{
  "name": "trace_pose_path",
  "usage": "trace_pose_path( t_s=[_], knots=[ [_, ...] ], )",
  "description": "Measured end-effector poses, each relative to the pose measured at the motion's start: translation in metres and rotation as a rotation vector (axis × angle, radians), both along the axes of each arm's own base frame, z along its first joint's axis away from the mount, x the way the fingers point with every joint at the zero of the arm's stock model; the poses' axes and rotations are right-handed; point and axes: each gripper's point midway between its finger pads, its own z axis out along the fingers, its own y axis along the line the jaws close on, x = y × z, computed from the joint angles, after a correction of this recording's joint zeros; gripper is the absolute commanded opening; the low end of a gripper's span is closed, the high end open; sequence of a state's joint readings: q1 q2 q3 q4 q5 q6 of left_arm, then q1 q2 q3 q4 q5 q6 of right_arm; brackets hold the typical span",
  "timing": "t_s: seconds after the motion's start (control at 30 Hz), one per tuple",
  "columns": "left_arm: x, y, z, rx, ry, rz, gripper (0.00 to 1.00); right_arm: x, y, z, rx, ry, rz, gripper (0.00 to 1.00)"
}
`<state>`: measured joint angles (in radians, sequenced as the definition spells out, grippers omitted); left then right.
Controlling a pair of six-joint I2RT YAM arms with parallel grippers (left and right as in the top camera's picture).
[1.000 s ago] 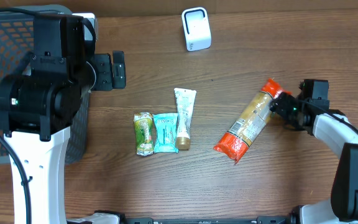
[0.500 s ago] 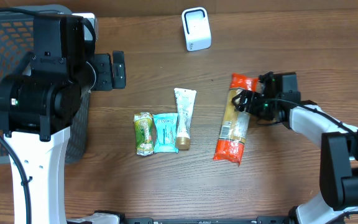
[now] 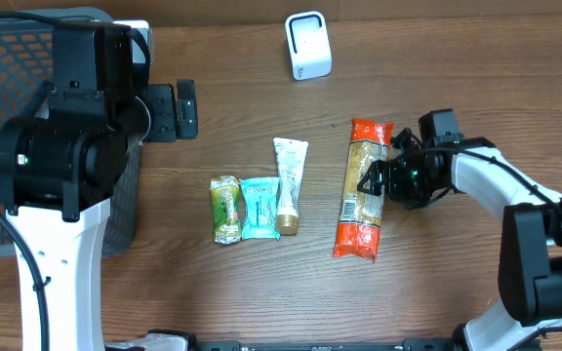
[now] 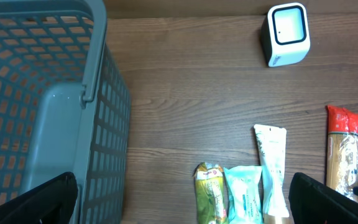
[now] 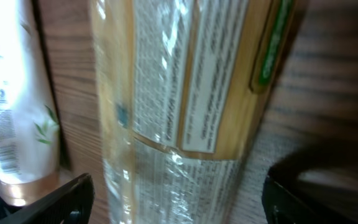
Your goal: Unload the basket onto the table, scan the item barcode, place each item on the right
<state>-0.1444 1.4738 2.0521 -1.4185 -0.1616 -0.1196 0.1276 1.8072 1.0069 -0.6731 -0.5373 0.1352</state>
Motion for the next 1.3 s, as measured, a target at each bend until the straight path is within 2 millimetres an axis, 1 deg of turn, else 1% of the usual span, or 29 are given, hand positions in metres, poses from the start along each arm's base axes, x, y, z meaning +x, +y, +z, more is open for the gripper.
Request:
trace_pose_path(
  t_s=[0.23, 0.4, 0.6, 0.67, 0.8, 1.0, 1.03, 1.07, 1.2, 1.23, 1.3],
  knots=[
    [0.0, 0.0, 0.0, 0.0, 0.0, 0.0, 1.0, -0.002, 0.008, -0.001, 0.031, -0.065, 0.023, 0.87],
    [0.0, 0.0, 0.0, 0.0, 0.0, 0.0, 1.0, 0.004, 0.014, 0.0, 0.075, -0.123, -0.004, 0.87],
    [0.0, 0.0, 0.0, 0.0, 0.0, 0.0, 1.0, 0.01, 0.018, 0.0, 0.12, -0.161, -0.045, 0.85],
    [0.0, 0.0, 0.0, 0.0, 0.0, 0.0, 1.0, 0.011, 0.019, 0.0, 0.125, -0.165, -0.052, 0.82],
    [0.0, 0.0, 0.0, 0.0, 0.0, 0.0, 1.0, 0.011, 0.02, -0.002, 0.119, -0.17, -0.059, 0.78],
    [0.0, 0.0, 0.0, 0.0, 0.0, 0.0, 1.0, 0.012, 0.033, -0.008, 0.063, -0.195, -0.026, 0.78],
    [0.0, 0.0, 0.0, 0.0, 0.0, 0.0, 1.0, 0.013, 0.036, -0.009, 0.047, -0.204, -0.022, 0.76],
    [0.0, 0.0, 0.0, 0.0, 0.0, 0.001, 1.0, 0.013, 0.039, -0.01, 0.024, -0.211, -0.019, 0.72],
    [0.0, 0.0, 0.0, 0.0, 0.0, 0.0, 1.0, 0.015, 0.038, -0.015, -0.031, -0.216, -0.039, 0.46],
    [0.0, 0.0, 0.0, 0.0, 0.0, 0.0, 1.0, 0.016, 0.037, -0.018, -0.039, -0.216, -0.04, 0.42],
    [0.0, 0.0, 0.0, 0.0, 0.0, 0.0, 1.0, 0.017, 0.037, -0.02, -0.042, -0.207, -0.051, 0.36]
  ],
)
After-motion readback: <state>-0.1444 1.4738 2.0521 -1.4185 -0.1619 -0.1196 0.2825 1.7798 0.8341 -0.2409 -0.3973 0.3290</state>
